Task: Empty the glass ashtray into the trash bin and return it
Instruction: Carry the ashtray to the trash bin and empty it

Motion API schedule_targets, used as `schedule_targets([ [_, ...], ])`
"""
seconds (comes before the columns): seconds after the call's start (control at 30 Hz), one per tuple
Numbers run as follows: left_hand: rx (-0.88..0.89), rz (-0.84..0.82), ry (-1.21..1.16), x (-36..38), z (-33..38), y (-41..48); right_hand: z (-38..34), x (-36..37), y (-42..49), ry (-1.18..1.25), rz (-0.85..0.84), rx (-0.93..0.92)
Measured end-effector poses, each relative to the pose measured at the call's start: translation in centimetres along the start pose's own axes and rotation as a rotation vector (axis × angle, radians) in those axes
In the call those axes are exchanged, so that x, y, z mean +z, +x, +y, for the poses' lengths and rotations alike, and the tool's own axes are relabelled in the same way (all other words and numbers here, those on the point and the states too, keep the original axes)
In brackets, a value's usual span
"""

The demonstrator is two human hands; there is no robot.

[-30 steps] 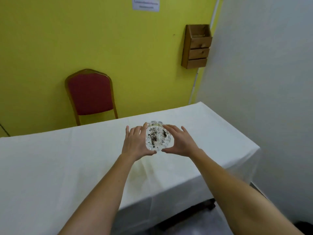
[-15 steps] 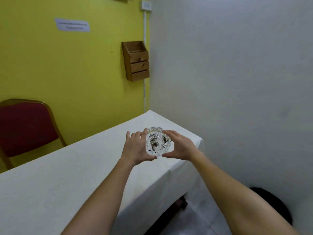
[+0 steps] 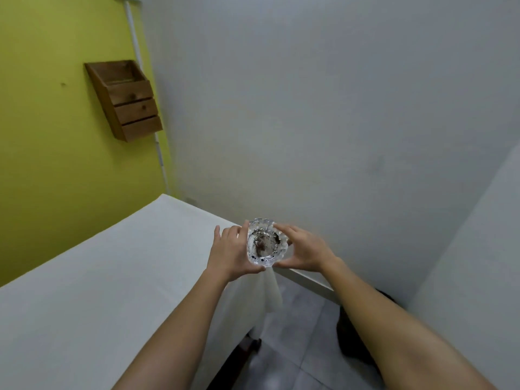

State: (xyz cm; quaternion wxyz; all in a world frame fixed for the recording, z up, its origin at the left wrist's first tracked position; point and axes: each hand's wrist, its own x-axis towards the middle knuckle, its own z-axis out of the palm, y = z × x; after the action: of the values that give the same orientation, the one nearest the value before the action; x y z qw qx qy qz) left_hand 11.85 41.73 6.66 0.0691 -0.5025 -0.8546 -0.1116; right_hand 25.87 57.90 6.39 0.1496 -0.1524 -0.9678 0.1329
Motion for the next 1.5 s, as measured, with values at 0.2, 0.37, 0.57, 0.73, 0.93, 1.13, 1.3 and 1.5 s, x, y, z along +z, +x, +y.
schedule_targets([
  [0.2, 0.129, -0.08, -0.047, 4.5, 6.6, 3.9, 7.7, -0.4, -4.1, 0.013, -0.013, 0.153],
  [0.37, 0.244, -0.155, -0.075, 7.7, 12.5, 6.5, 13.1, -1.0, -8.4, 0.077, -0.008, 0.349],
  [0.57, 0.327, -0.254, -0.12, 12.0, 16.4, 8.7, 16.2, 0.2, -11.5, 0.35, -0.009, 0.599],
  [0.73, 0.429, -0.333, -0.154, 15.1, 19.1, 12.6, 20.2, 1.2, -11.8, 0.541, 0.051, 0.744],
  [0.93, 0.538, -0.42, -0.207, 18.6, 19.9, 18.7, 23.7, 2.7, -9.7, 0.955, 0.29, 1.036],
  [1.13, 0.737, -0.485, -0.253, 22.4, 21.0, 22.8, 25.6, 5.0, -8.0, 1.283, 0.6, 1.304],
  [1.3, 0.886, -0.529, -0.256, 24.6, 23.2, 22.1, 26.3, 7.4, -9.5, 1.402, 0.809, 1.45],
  [1.5, 0.897, -0.625, -0.201, 26.1, 25.9, 21.3, 27.8, 8.7, -12.3, 1.484, 0.875, 1.599],
])
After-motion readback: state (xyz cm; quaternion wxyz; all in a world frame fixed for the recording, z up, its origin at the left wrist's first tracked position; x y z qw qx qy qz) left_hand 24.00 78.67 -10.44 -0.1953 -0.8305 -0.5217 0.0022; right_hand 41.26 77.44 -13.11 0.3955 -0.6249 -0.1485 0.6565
